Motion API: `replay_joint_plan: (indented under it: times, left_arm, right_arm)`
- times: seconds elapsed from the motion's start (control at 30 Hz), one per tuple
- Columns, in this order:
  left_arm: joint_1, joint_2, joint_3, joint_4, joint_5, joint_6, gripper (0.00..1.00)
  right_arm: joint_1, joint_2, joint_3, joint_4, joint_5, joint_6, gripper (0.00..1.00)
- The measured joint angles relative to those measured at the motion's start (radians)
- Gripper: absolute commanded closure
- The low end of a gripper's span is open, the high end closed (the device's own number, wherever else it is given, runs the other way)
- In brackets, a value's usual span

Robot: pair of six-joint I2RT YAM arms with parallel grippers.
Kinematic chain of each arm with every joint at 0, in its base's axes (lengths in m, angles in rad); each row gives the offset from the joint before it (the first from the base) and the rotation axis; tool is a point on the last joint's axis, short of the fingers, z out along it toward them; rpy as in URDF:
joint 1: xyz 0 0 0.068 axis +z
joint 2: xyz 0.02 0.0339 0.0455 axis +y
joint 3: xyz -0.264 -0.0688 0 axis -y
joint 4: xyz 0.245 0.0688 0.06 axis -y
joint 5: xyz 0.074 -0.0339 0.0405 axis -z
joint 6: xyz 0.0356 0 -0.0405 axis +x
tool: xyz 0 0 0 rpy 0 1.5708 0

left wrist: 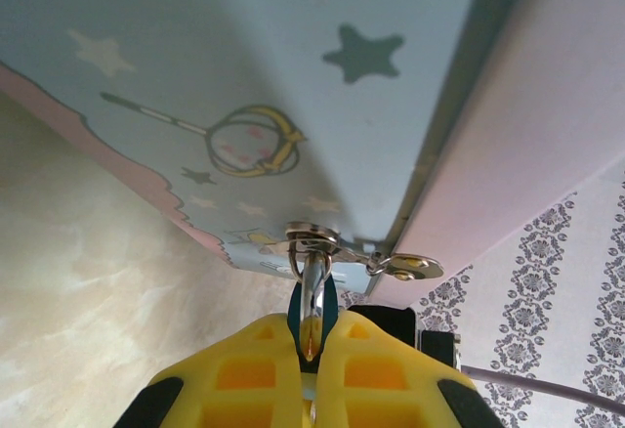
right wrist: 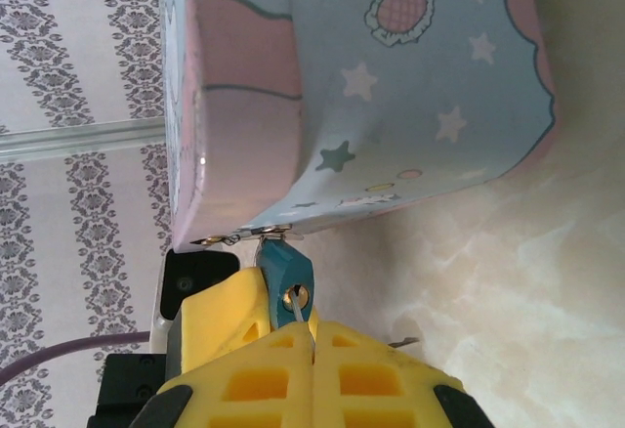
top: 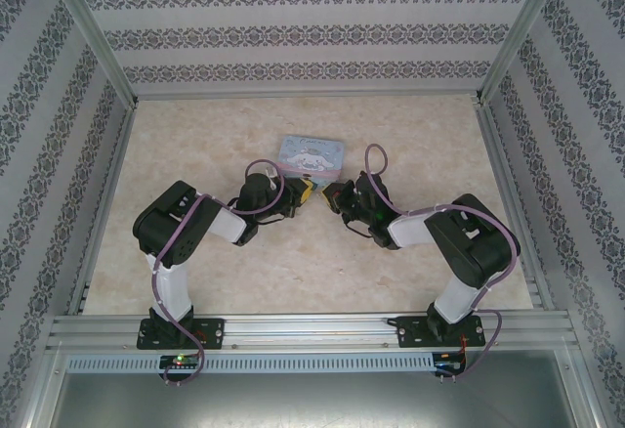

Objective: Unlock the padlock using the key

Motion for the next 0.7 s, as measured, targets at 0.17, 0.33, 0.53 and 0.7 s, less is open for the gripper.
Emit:
replay_joint_plan:
  times: [0.17, 0.33, 0.53, 0.7]
  left_arm:
    - [0.000, 0.000, 0.000, 0.000, -0.001, 0.000, 1.00]
    - [0.000, 0.000, 0.000, 0.000, -0.005, 0.000, 1.00]
    - [-0.003, 0.000, 0.000, 0.000, -0.014, 0.000, 1.00]
    - [-0.004, 0.000, 0.000, 0.006, -0.039, 0.000, 1.00]
  right_arm:
    - [0.000, 0.013, 0.000, 0.014, 0.000, 0.000, 1.00]
    - [0.000, 0.018, 0.004, 0.018, -0.001, 0.000, 1.00]
    - [-0.007, 0.022, 0.012, 0.017, -0.019, 0.000, 1.00]
    - [-0.016, 0.039, 0.035, 0.016, -0.045, 0.000, 1.00]
